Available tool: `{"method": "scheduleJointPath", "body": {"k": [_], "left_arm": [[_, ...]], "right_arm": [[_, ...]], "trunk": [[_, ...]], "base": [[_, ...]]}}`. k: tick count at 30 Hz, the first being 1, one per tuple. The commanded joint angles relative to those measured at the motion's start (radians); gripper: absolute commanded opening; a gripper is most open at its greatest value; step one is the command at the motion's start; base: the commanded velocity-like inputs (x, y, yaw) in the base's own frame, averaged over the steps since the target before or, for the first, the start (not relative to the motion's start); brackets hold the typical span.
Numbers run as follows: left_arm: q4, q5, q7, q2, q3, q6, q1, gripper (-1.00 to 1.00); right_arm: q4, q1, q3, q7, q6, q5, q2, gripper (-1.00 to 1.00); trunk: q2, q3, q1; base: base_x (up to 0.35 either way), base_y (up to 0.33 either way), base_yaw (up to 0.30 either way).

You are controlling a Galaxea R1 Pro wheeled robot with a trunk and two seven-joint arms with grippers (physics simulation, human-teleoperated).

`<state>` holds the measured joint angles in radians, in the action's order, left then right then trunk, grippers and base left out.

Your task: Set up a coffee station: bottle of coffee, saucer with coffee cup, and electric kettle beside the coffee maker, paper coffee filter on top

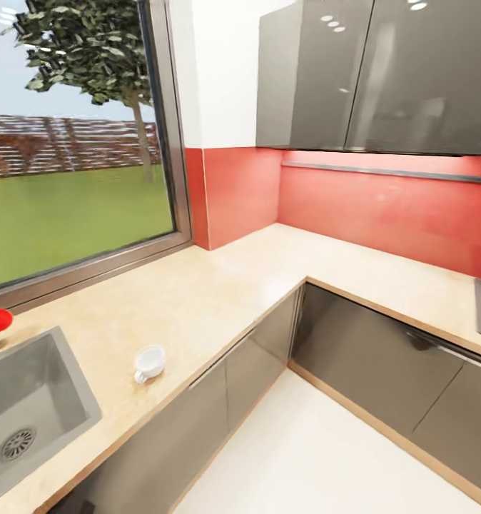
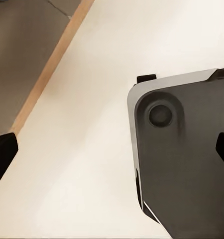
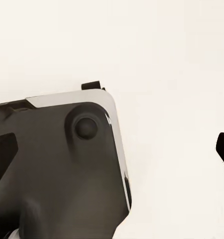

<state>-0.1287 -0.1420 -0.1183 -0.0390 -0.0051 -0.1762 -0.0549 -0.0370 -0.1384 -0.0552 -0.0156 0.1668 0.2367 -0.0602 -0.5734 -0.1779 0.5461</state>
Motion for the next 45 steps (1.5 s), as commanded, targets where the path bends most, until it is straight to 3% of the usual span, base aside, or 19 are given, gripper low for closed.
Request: {"method": "scheduleJointPath", "body": {"k": [1,18,29,45], "left_arm": [[0.001,-0.01,-0.006,0.0,0.0,-0.003,-0.001,1.0],[0.001,-0.011,-0.006,0.001,-0.001,-0.003,-0.001,1.0],[0.001,-0.017,-0.004,0.011,-0.007,-0.003,0.0,1.0],[0.001,-0.015,-0.006,0.011,-0.004,-0.003,-0.001,1.0]], "right_arm": [[0.0,0.0,-0.006,-0.002,0.002,0.007,0.0,1.0],[0.0,0.0,-0.006,-0.002,0.002,0.007,0.0,1.0],[0.0,0.0,-0.006,-0.002,0.002,0.007,0.0,1.0],[0.0,0.0,-0.006,-0.001,0.002,0.007,0.0,1.0]], "trunk": [[-0.001,-0.002,0.0],[-0.001,-0.002,0.0],[-0.001,-0.002,0.0],[-0.001,-0.002,0.0]], "base": [[-0.3,-0.126,0.278],[-0.262,-0.026,0.278],[0.025,-0.18,0.278],[0.191,-0.228,0.278]]}}
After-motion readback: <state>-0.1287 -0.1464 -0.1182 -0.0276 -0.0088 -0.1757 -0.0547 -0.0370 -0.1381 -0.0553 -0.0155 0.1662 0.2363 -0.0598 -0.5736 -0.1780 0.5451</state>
